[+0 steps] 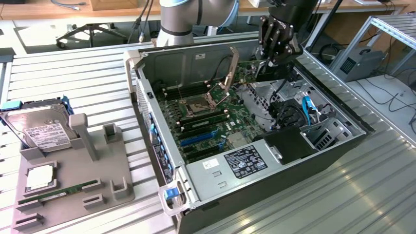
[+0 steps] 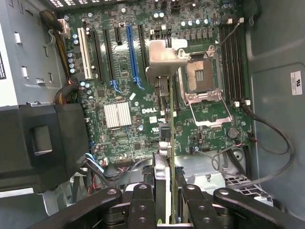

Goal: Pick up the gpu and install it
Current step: 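Insert the gpu into the slot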

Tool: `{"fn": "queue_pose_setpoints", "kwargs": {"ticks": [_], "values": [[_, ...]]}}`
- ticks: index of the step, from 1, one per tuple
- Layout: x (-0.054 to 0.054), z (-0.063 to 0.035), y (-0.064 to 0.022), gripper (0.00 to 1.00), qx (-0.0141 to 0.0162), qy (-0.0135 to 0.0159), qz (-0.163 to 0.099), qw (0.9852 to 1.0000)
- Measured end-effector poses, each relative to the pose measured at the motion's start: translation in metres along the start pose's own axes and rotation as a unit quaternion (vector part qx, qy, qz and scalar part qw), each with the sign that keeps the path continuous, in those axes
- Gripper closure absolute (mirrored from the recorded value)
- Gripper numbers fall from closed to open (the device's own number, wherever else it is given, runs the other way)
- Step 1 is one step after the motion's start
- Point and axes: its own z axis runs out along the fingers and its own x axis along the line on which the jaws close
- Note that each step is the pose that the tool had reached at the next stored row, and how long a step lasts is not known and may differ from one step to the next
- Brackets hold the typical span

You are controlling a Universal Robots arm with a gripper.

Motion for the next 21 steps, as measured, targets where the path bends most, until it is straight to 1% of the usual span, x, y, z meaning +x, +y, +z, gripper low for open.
{"fn": "queue_pose_setpoints", "kwargs": {"ticks": [21], "values": [[-0.0002, 0.0, -0.0017, 0.73, -0.0007, -0.0006, -0.024, 0.9997]]}}
